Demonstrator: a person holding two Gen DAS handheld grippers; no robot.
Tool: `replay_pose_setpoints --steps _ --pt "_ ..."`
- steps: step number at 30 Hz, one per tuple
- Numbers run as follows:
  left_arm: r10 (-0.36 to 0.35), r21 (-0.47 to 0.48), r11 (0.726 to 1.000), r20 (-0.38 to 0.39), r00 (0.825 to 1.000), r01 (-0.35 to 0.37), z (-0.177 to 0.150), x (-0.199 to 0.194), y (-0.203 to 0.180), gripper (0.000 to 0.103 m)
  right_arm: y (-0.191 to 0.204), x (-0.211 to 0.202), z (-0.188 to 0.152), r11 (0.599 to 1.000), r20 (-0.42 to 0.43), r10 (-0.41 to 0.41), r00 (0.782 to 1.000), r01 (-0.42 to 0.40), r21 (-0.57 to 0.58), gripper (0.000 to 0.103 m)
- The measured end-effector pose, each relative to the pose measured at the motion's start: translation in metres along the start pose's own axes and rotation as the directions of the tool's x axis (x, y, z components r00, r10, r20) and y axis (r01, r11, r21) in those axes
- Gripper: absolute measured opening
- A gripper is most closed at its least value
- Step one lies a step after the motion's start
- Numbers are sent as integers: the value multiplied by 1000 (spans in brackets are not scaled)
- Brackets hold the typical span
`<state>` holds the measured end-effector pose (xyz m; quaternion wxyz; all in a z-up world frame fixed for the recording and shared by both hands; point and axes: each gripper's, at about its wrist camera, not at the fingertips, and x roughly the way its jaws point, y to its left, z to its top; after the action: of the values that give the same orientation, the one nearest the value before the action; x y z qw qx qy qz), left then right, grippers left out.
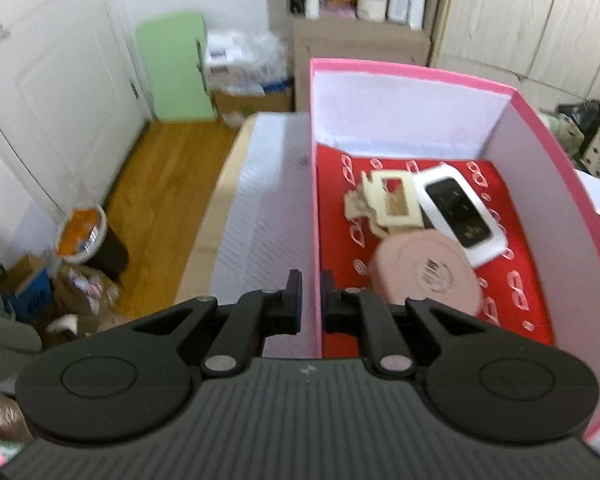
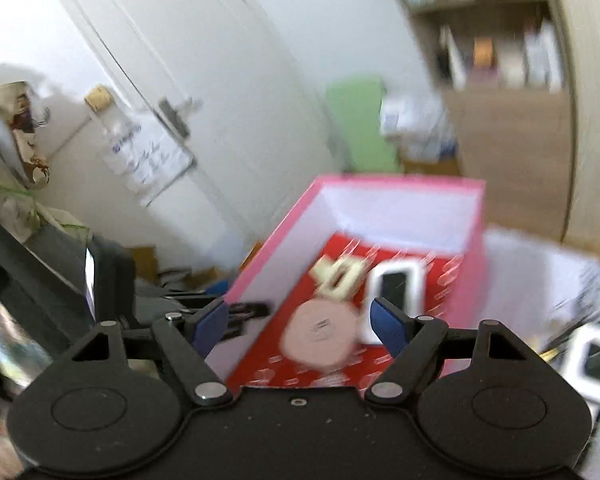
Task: Organize rigid objects
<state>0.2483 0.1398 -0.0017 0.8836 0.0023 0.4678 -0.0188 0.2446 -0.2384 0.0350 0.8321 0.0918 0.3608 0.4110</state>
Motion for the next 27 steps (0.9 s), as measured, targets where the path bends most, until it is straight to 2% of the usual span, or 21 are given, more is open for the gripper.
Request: replay_pose_setpoints --steps 1,3,5,6,8,10,13,15,17,19,20,24,27 --pt "-10 10 1000 -6 1000 10 2 -5 -1 10 -3 -11 -7 999 42 -25 999 27 -31 83" --pt "25 30 999 -7 1000 -24 7 -18 -4 10 -16 -31 -24 992 123 -74 990 85 -94 86" --pt "55 55 997 -12 998 -55 10 -27 -9 17 -29 -44 -43 982 175 -119 977 142 -123 89" --pt "61 58 997 -30 998 -59 10 -29 -10 20 -36 -49 -54 978 196 -137 971 163 -128 89" --pt "58 51 997 -87 994 -54 10 -26 -12 36 -50 -57 -73 973 224 -157 962 190 -134 89" --pt "82 44 996 -133 988 -77 6 -19 -16 36 -62 -59 -88 972 225 -159 961 193 -138 89" --pt "140 19 990 -157 978 -138 1 -15 -16 34 -76 -74 -109 965 230 -165 959 205 -161 89" --pt "161 -5 987 -152 975 -163 0 -18 -16 22 -83 -84 -116 964 229 -176 957 215 -158 89" --pt "153 -20 987 -153 976 -158 0 -20 -16 12 -87 -87 -124 965 213 -171 962 207 -159 89" --pt "150 -21 988 -161 975 -156 -2 -19 -20 8 -86 -87 -128 962 202 -172 964 208 -174 89" --pt "148 -20 988 -160 976 -153 -2 -16 -20 8 -86 -87 -130 960 200 -173 964 210 -184 89" --pt "96 -124 985 -170 981 -118 -1 -15 -6 7 -85 -83 -138 959 173 -151 973 187 -213 87" --pt "76 -157 983 -150 986 -99 -4 -18 -2 7 -87 -77 -140 961 138 -144 980 172 -218 81"
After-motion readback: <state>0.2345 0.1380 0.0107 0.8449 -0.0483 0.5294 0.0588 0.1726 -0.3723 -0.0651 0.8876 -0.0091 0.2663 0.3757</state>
